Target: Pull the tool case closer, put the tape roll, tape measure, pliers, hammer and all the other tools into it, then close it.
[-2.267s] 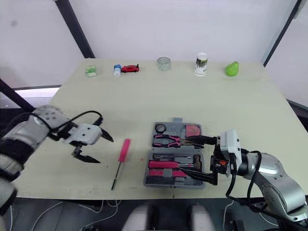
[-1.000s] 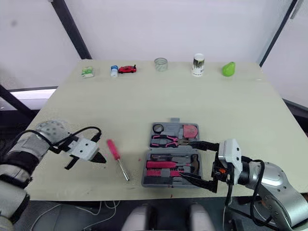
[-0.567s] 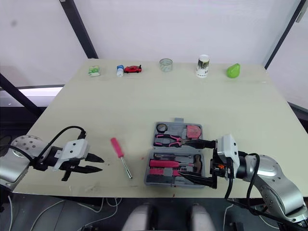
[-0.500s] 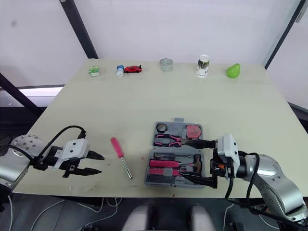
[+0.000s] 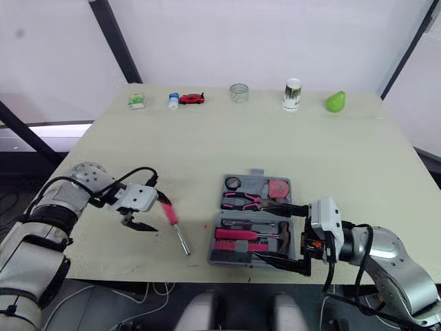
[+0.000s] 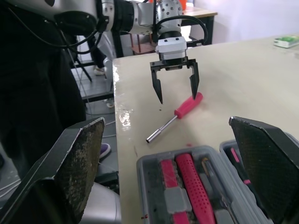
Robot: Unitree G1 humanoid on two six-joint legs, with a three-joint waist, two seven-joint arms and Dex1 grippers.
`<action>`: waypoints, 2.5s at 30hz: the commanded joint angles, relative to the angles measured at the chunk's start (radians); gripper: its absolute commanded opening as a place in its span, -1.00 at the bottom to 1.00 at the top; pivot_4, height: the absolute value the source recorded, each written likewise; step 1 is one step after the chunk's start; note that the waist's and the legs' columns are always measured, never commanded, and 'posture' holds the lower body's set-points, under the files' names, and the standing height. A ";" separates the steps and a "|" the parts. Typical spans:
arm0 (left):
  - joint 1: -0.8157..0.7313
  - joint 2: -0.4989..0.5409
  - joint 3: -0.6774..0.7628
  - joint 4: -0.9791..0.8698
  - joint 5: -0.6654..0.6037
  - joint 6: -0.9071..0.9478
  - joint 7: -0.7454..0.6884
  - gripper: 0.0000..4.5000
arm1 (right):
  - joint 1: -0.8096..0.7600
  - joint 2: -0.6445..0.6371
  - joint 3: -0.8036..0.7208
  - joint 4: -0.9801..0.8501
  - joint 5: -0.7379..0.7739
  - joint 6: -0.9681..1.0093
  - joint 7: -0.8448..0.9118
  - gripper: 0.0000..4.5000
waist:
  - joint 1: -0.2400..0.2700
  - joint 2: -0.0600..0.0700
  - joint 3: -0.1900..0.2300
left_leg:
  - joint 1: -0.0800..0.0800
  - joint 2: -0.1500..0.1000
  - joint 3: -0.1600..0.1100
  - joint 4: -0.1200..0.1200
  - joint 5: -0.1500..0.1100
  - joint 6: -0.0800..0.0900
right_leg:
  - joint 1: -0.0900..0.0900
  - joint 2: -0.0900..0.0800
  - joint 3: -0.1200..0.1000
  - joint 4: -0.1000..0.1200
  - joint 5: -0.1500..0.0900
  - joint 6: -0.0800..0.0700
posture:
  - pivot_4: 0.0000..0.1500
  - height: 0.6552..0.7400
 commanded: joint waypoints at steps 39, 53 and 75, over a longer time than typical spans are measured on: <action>0.718 -0.245 0.744 -1.520 -0.482 1.979 0.863 -0.83 | -0.081 -0.006 -0.013 0.043 0.046 0.008 0.025 1.00 | -0.004 0.000 0.000 | 0.002 0.000 -0.007 0.004 0.000 0.000 | 0.004 -0.004 -0.005 0.006 -0.003 0.002 | 1.00 1.00; 0.617 -0.676 0.732 -1.561 -0.256 2.300 1.368 -0.83 | -0.138 -0.057 -0.025 0.073 0.076 0.063 0.096 1.00 | -0.016 -0.002 -0.002 | 0.003 -0.006 -0.018 0.002 0.000 0.000 | 0.006 -0.004 -0.006 0.006 -0.003 0.001 | 1.00 1.00; 0.891 -0.659 0.538 -1.421 -0.244 1.698 1.435 0.98 | -0.119 -0.132 -0.083 0.060 0.129 0.120 0.124 1.00 | -0.025 0.008 -0.009 | 0.018 -0.007 -0.017 -0.004 0.000 0.000 | 0.018 -0.004 -0.003 0.004 -0.005 -0.002 | 1.00 1.00</action>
